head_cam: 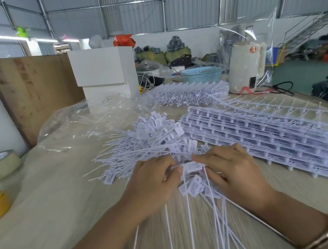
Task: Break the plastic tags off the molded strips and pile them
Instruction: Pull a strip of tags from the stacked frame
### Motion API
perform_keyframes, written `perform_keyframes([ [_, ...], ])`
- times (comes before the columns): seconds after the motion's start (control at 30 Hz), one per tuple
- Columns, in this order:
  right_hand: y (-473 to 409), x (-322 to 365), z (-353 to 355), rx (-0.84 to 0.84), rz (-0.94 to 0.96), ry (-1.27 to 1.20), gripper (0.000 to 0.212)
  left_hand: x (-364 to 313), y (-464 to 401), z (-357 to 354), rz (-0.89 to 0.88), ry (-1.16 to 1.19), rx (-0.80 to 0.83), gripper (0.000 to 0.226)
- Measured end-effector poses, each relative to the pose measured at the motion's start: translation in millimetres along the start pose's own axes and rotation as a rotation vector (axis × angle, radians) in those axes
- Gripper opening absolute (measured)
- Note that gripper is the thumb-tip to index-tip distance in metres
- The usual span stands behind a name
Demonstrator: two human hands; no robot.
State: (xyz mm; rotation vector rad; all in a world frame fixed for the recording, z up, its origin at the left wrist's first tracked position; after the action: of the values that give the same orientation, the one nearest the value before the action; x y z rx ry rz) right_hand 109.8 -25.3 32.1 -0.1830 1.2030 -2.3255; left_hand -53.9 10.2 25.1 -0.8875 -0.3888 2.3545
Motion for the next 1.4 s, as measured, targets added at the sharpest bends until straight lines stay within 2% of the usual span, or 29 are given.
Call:
perform_keyframes([
  [0.17, -1.7, 8.0, -3.7, 0.019, 0.078, 0.051, 0.03, -4.7, -0.5, -5.5, -0.068, 0.003, 0.026, 0.028],
  [0.3, -1.2, 5.4, -3.1, 0.074, 0.022, -0.071, 0.033, -5.0, -0.7, -7.7, -0.132, -0.018, 0.064, 0.023],
  [0.43, -0.8, 2.6, -4.2, 0.113, -0.044, -0.208, 0.035, -4.6, -2.1, -7.3, -0.195, -0.017, 0.042, 0.039],
  [0.6, -0.6, -4.8, -12.8, 0.139, -0.129, -0.407, 0.033, -8.1, -2.0, -7.5, -0.248, -0.033, 0.063, 0.026],
  [0.67, -0.2, -5.6, -14.9, 0.141, -0.14, -0.445, 0.034, -9.3, -2.4, -6.6, -0.254, -0.023, 0.053, 0.028],
  [0.77, -0.2, -5.7, -14.5, 0.142, -0.16, -0.524, 0.03, -10.2, -2.1, -4.0, -0.245, 0.055, 0.043, 0.035],
  [0.93, -1.9, -4.2, -12.1, 0.101, -0.15, -0.619, 0.045, -18.3, -1.8, -1.1, -0.258, 0.191, 0.061, 0.04],
  [1.0, -1.3, -12.1, -9.9, 0.08, -0.24, -0.677, 0.035, -14.9, 0.5, 1.3, -0.245, 0.237, 0.072, 0.031],
  [1.07, 3.4, -33.0, -4.7, 0.032, -0.419, -0.699, 0.027, -4.5, 0.8, 8.3, -0.174, 0.32, 0.057, 0.024],
  [1.1, 6.8, -41.1, -2.1, 0.038, -0.445, -0.665, 0.024, 1.9, 0.4, 12.7, -0.131, 0.362, 0.037, 0.021],
  [1.2, 9.7, -39.2, -4.9, 0.203, -0.308, -0.43, 0.017, 12.0, -2.1, 18.4, -0.084, 0.391, 0.008, 0.016],
  [1.3, 7.9, -15.2, -17.2, 0.279, -0.082, -0.257, 0.029, 8.1, -1.3, 10.1, -0.112, 0.278, 0.035, 0.015],
  [1.4, 6.2, -1.7, -23.0, 0.363, 0.063, -0.113, 0.032, 3.2, 0.4, 5.2, -0.104, 0.222, 0.029, 0.023],
])
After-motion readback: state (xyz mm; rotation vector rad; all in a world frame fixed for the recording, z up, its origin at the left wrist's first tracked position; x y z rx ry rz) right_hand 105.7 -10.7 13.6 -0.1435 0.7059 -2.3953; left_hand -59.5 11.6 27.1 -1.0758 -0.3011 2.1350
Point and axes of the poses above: each hand's wrist, its own y-axis away from the middle knuckle, its own z-axis out of the back of the hand, x = y × z, the point moved 5 cm from there along -y, towards the middle knuckle, and after that the axes turned 7 degrees about y, right-handed, at the moved point
